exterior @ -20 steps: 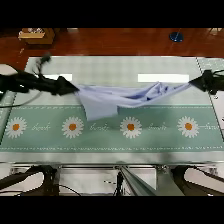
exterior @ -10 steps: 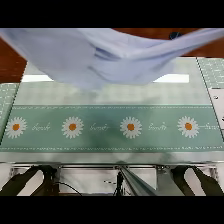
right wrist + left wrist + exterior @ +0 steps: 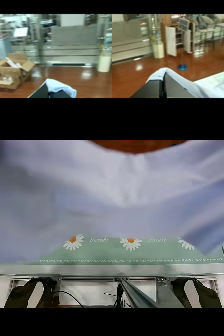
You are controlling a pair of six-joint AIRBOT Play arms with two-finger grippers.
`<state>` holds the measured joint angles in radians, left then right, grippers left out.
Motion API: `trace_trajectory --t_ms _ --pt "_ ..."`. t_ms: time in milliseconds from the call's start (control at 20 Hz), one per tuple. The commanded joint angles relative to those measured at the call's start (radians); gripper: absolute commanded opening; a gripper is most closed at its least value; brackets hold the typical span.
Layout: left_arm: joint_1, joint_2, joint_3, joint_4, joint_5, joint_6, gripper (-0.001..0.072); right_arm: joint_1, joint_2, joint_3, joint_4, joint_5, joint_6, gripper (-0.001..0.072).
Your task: Fold the shirts.
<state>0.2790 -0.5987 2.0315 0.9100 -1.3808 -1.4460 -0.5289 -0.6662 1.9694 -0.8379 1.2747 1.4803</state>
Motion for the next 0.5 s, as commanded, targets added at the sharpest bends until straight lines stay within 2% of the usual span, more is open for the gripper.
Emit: trace_trajectory --t_ms 0,250,300,450 --pt "-0.001 0.088 0.013 0.166 -0.157 -0.106 0.0021 0.001 0.005 0.127 -0.152 0.211 0.053 0.0019" --pt "-0.001 0.065 0.010 0.147 -0.429 -0.117 0.0022 0.001 -0.006 0.139 -0.227 0.551 0.046 0.0019" --pt "-0.001 0.050 0.006 0.140 -0.463 -0.112 0.0022 0.003 -0.014 0.134 -0.237 0.581 0.048 0.0019" --pt "0.001 0.016 -0.095 0.108 -0.460 -0.075 0.0022 0.040 -0.016 0.018 -0.283 0.581 0.038 0.0018"
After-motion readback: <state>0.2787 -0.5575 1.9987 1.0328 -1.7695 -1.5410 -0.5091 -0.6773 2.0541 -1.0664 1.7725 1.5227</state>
